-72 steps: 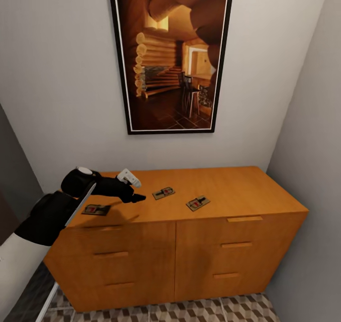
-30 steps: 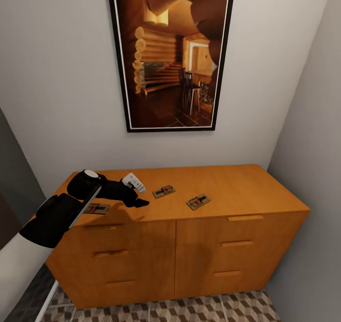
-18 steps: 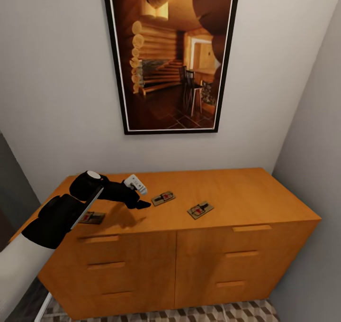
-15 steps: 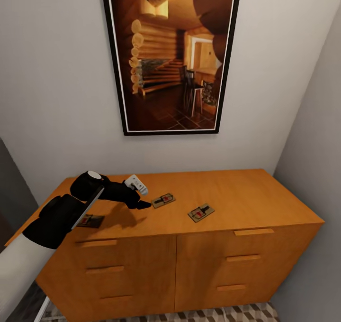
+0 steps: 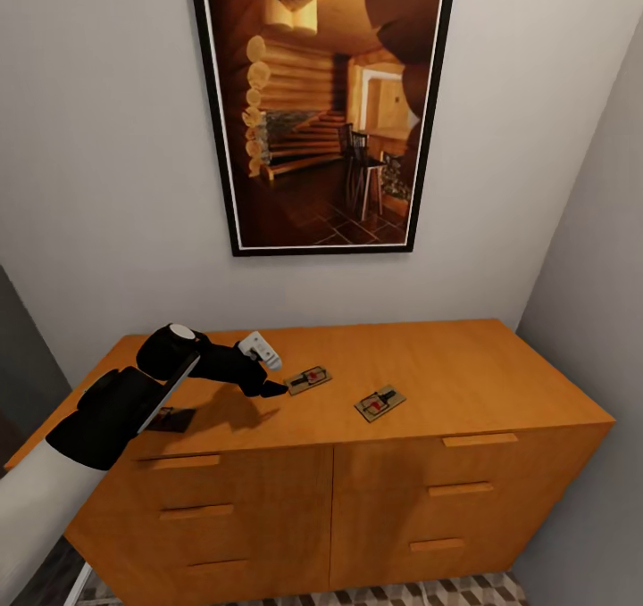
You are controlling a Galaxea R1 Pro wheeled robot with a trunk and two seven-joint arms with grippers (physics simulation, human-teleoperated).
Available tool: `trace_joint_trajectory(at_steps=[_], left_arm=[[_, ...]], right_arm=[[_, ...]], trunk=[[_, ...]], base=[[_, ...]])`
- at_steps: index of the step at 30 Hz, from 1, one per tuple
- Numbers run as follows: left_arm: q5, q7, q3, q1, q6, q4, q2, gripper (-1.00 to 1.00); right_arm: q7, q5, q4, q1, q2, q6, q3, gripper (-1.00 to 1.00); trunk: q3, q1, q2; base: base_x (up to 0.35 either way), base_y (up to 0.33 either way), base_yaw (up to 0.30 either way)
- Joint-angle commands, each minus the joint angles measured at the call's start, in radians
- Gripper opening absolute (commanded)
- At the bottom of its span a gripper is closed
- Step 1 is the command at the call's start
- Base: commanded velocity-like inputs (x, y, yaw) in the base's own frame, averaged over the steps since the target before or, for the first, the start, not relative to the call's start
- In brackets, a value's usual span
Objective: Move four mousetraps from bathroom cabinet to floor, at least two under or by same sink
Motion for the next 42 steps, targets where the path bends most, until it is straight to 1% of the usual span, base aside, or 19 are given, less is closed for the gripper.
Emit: trace_joint_trajectory(at_steps=[1, 5, 10, 13, 26, 35, 42], left_arm=[[-0.001, -0.003, -0.002, -0.001, 0.006, -0.001, 0.001, 1.00], [-0.001, -0.003, -0.003, -0.001, 0.006, -0.001, -0.001, 1.00], [-0.001, -0.003, -0.007, -0.001, 0.006, -0.001, -0.013, 1.00], [-0.002, -0.003, -0.013, -0.001, 0.006, -0.001, -0.016, 1.00], [-0.002, -0.003, -0.015, -0.001, 0.006, -0.001, -0.018, 1.00], [-0.002, -0.003, -0.016, -0.001, 0.006, -0.001, -0.018, 1.00], [-0.002, -0.003, -0.016, -0.001, 0.006, -0.002, -0.018, 1.00]], right_arm=[[-0.001, 0.003, 0.000, -0.001, 0.000, -0.003, 0.000, -1.00], [-0.001, 0.003, 0.000, -0.001, 0.000, -0.003, 0.000, -1.00], [-0.001, 0.003, 0.000, -0.001, 0.001, -0.003, 0.000, -1.00], [-0.001, 0.002, 0.000, -0.001, 0.001, -0.003, 0.000, -1.00], [-0.001, 0.003, 0.000, -0.001, 0.002, -0.003, 0.000, -1.00], [-0.001, 0.003, 0.000, -0.001, 0.002, -0.003, 0.000, -1.00], [-0.001, 0.003, 0.000, -0.001, 0.002, -0.003, 0.000, -1.00]], trunk=[[-0.001, 0.000, -0.001], [-0.001, 0.000, -0.001], [-0.001, 0.000, -0.001], [-0.001, 0.000, -0.001], [-0.001, 0.000, -0.001], [-0.009, 0.000, -0.001], [-0.011, 0.000, -0.001]], base=[[0.001, 0.000, 0.000], [0.000, 0.000, 0.000], [0.000, 0.000, 0.000], [0.000, 0.000, 0.000], [0.000, 0.000, 0.000], [0.000, 0.000, 0.000], [0.071, 0.000, 0.000]])
